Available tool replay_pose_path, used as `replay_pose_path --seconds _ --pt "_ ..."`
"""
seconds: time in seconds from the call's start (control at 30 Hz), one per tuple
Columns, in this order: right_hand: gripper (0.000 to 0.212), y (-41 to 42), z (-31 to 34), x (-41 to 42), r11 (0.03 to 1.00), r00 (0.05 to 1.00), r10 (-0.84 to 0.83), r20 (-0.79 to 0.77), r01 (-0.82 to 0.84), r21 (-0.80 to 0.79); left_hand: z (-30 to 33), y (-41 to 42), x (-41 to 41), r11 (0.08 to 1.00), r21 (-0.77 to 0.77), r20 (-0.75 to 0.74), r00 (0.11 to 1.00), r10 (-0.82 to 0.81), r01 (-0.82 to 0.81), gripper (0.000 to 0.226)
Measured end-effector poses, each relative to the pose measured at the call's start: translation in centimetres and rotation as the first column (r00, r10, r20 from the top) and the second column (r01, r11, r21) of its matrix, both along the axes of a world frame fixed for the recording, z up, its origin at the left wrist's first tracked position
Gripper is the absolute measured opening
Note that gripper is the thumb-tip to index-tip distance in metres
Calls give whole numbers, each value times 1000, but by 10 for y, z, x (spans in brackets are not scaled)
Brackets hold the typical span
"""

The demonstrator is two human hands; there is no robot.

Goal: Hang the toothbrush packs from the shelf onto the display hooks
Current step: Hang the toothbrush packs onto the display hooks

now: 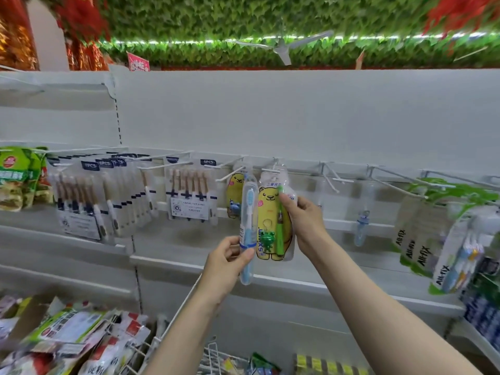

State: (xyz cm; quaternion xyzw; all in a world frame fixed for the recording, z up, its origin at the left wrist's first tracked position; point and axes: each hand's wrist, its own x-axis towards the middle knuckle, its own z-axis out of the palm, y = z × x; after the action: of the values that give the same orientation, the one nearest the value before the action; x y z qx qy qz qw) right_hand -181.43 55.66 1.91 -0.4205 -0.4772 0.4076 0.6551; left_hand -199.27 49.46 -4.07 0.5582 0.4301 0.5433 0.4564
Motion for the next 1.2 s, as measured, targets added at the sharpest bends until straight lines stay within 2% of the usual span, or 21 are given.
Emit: replay_pose_path --seconds 0.2,0.37,0.47,0.53,0.57,0.63,0.73,0.8,0.9,1.2 --pt "14 35 -3 -3 994 995 -98 3 98 -39 -4 28 -10 998 -8 8 998 -58 58 25" --pt "32 47 -8 1 987 990 -132 48 136 -88 -11 36 -14 994 -32 -12 994 -105 105 23" --pt "45 39 -13 -2 947 952 -294 89 302 -108 -16 36 -16 993 -52 4 994 -108 108 27" --pt "42 19 -15 -5 906 902 -415 117 421 -33 -18 32 -12 991 -67 17 993 -114 115 28" --pt "38 7 -16 -7 909 900 -414 133 417 9 -18 29 -8 990 -74 20 992 -122 123 28" --pt "27 -17 -20 -7 960 943 -280 180 278 34 -18 21 3 986 -77 20 989 -146 147 29" --pt "29 -48 -27 4 997 974 5 228 11 -70 -18 7 28 983 -65 18 985 -171 172 25" --pt "28 -62 -28 19 995 969 67 236 -49 -81 -18 -3 48 980 -59 11 982 -190 190 23" --pt "21 -79 -25 48 997 972 54 227 -41 -64 -19 -19 79 973 -71 10 975 -220 220 25" --pt "18 -123 -24 131 998 978 -67 199 64 22 -12 -56 158 969 -59 1 971 -240 239 32"
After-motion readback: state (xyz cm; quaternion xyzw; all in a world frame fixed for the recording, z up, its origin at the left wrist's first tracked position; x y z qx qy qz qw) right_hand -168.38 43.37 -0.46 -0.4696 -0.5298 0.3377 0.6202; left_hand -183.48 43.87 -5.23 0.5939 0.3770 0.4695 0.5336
